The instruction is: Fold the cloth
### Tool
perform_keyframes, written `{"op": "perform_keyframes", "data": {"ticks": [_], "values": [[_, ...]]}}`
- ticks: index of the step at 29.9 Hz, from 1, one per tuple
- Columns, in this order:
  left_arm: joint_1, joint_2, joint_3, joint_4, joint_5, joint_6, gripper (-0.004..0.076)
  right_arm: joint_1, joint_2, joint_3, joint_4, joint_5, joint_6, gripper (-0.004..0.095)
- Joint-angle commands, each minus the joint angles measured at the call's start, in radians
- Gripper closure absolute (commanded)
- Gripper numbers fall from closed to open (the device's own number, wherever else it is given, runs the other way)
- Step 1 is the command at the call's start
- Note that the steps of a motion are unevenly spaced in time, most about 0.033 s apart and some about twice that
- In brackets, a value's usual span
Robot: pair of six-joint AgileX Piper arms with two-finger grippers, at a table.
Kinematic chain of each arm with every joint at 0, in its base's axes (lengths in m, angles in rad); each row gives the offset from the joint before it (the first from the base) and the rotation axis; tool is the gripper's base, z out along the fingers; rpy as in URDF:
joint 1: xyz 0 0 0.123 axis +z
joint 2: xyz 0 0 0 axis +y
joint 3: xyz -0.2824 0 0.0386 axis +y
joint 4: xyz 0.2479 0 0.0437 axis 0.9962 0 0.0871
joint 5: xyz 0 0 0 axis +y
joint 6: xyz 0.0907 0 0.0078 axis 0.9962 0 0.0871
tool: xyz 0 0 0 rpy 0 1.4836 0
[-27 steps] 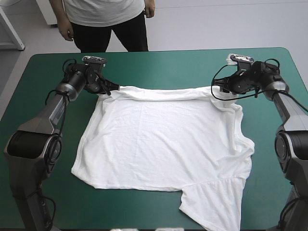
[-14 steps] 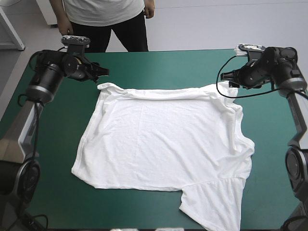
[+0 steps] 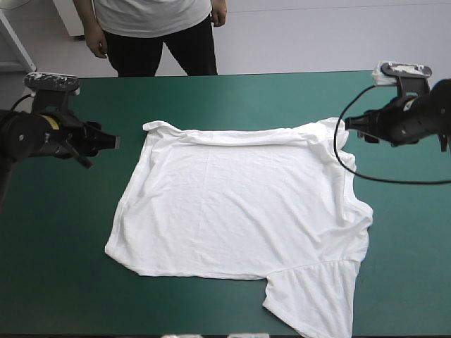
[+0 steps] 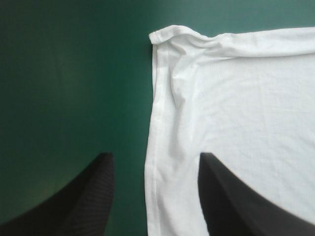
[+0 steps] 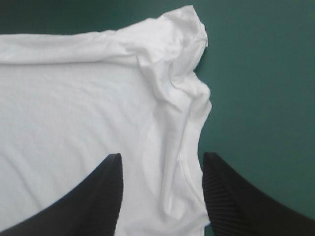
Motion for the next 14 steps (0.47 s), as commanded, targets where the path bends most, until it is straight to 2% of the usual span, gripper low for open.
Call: {"op": "perform_keyframes", "data": {"ticks": [1, 4, 8, 11, 14], "values": [[0.0, -0.102, 0.022, -0.002, 0.009, -0.002, 0.0363, -0.003, -0.15, 0.148, -0.027, 0.006, 0.01, 0.0439], [0.0, -0.139, 0.042, -0.004, 0.019, -0.002, 0.0376, -0.003, -0.236, 0.297, -0.033, 0.006, 0.008, 0.0408], [0.0, -0.148, 0.047, -0.025, 0.04, -0.002, 0.0379, -0.003, -0.287, 0.472, -0.032, 0.004, -0.013, 0.0265], [0.0, -0.146, 0.061, -0.07, 0.019, -0.002, 0.0379, -0.003, -0.284, 0.556, -0.031, -0.024, 0.016, 0.0256], [0.0, -0.146, 0.081, -0.107, 0.003, -0.002, 0.038, -0.003, -0.279, 0.619, -0.037, -0.116, 0.042, 0.026]]}}
